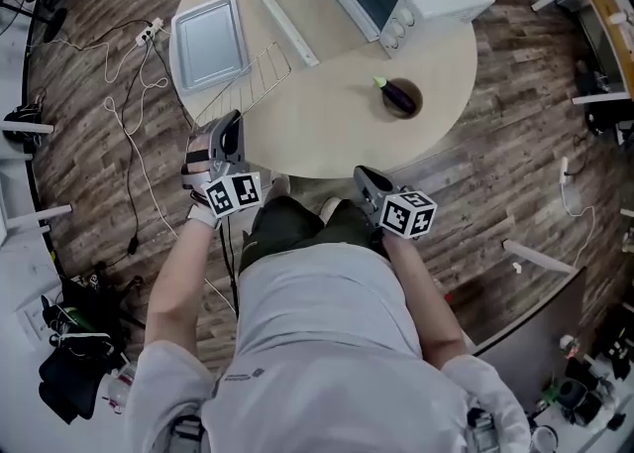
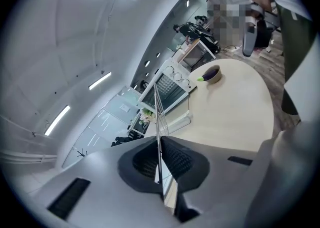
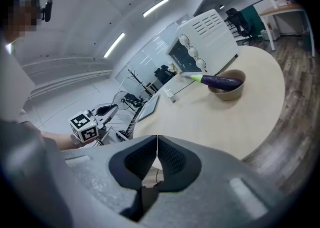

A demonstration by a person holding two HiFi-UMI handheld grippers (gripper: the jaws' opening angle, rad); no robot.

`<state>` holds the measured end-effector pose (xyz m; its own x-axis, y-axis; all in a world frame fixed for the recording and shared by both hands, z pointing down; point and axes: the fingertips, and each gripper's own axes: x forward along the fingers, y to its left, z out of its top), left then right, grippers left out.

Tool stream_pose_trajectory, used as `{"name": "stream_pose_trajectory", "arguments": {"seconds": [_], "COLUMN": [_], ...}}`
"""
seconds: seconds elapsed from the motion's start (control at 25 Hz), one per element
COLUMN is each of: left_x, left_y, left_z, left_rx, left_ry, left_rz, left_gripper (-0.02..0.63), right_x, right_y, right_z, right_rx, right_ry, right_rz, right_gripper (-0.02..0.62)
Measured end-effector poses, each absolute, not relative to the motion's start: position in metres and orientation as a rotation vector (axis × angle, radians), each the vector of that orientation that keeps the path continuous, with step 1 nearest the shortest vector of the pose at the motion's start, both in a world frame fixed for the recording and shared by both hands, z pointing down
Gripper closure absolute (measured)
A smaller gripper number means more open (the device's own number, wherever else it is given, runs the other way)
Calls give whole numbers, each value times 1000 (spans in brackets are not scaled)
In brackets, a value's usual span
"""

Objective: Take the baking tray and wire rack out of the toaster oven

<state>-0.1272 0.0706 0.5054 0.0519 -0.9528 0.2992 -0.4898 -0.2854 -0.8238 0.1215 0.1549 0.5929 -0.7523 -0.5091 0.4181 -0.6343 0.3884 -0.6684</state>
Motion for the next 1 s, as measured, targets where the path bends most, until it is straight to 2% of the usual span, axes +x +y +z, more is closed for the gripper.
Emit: {"name": "stream_pose_trajectory", "arguments": {"seconds": [0.36, 0.76, 1.0], "left_x": [-90, -84, -82], "left_y": [72, 57, 48], "left_z": [556, 612, 642], "left_rx": [-1881, -2029, -2216], "left_ry": [1300, 1128, 1026], "left_rz": [-1283, -1480, -1600], "left_gripper": [604, 603, 527], "right_x": [159, 175, 172], "right_y": [155, 133, 123], "right_z": [597, 593, 597], "right_rx": [1115, 1181, 1197], "right_ry": [-2465, -2446, -2417], "right_rz": [1332, 1338, 1354], "right_gripper": [589, 589, 588]}}
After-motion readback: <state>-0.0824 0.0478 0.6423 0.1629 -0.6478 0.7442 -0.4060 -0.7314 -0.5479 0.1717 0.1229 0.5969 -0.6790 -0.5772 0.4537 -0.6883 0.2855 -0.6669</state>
